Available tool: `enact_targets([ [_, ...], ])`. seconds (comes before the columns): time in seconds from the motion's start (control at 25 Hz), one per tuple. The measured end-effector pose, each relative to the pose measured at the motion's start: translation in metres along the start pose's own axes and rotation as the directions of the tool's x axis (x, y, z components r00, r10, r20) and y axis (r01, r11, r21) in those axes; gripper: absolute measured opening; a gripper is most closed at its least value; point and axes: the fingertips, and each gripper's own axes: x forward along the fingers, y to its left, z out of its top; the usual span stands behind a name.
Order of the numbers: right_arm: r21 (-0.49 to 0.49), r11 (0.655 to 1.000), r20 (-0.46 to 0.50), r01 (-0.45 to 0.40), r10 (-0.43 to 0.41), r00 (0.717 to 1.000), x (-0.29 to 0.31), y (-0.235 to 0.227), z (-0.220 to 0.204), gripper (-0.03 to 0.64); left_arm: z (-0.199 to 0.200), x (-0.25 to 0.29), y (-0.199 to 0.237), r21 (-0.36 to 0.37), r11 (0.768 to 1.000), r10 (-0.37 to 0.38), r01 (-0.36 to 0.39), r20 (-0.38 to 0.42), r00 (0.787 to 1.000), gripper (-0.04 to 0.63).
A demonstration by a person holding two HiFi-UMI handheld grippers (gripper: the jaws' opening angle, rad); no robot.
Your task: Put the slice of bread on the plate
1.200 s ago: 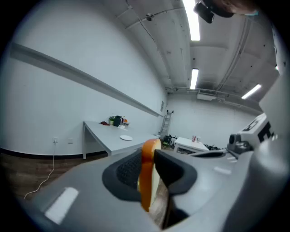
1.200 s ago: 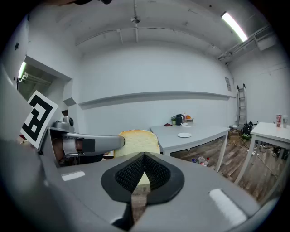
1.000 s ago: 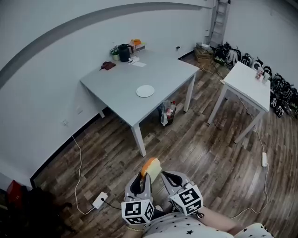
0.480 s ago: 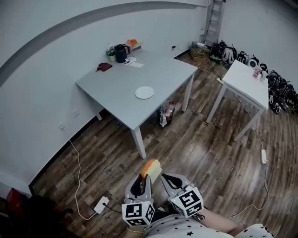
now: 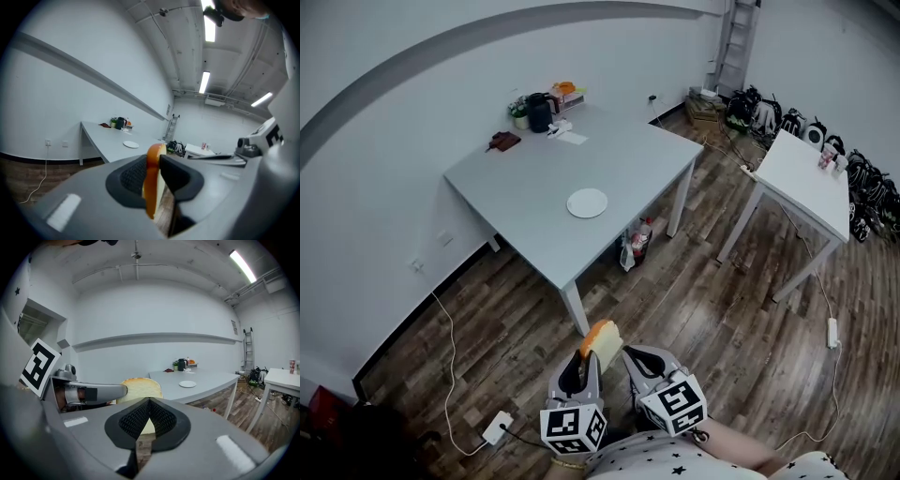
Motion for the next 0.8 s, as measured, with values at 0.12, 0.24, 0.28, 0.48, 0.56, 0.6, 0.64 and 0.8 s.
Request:
enact_targets([
  [0.12, -0.013, 1.000, 0.012, -0.004, 0.005, 1.000, 0.023, -0.036, 0.019, -0.002, 0.014, 0.038, 0.001, -0.001, 1.000, 0.017, -0.017, 0.013, 1.000, 0.092],
  [0.24, -0.024, 1.000, 0.019, -0.020, 0.020, 1.000, 0.044, -0.068, 0.035, -0.002, 0.029, 0.073, 0.000, -0.004, 0.999, 0.039, -0.039, 0.032, 0.999, 0.092],
  [0.28, -0.026, 0.999, 0.021, -0.025, 0.026, 0.999, 0.051, -0.078, 0.039, -0.002, 0.033, 0.085, -0.002, -0.005, 0.999, 0.044, -0.043, 0.037, 0.998, 0.092],
  [0.48, -0.044, 0.998, 0.022, -0.051, 0.052, 0.998, 0.080, -0.124, 0.056, -0.002, 0.047, 0.139, -0.005, -0.012, 0.998, 0.065, -0.064, 0.052, 0.997, 0.092],
  [0.56, -0.046, 0.997, 0.024, -0.058, 0.059, 0.998, 0.088, -0.140, 0.059, -0.002, 0.050, 0.156, -0.007, -0.015, 0.997, 0.075, -0.074, 0.056, 0.996, 0.092],
  [0.6, -0.045, 0.997, 0.024, -0.061, 0.063, 0.998, 0.091, -0.147, 0.060, -0.002, 0.051, 0.164, -0.008, -0.015, 0.997, 0.078, -0.077, 0.058, 0.995, 0.092],
  [0.64, -0.045, 0.997, 0.023, -0.065, 0.066, 0.998, 0.095, -0.154, 0.061, -0.002, 0.052, 0.171, -0.009, -0.015, 0.997, 0.080, -0.079, 0.059, 0.995, 0.092],
  [0.8, -0.033, 0.996, 0.015, -0.077, 0.078, 0.997, 0.103, -0.175, 0.059, -0.002, 0.052, 0.194, -0.014, -0.018, 0.996, 0.087, -0.086, 0.051, 0.995, 0.092],
])
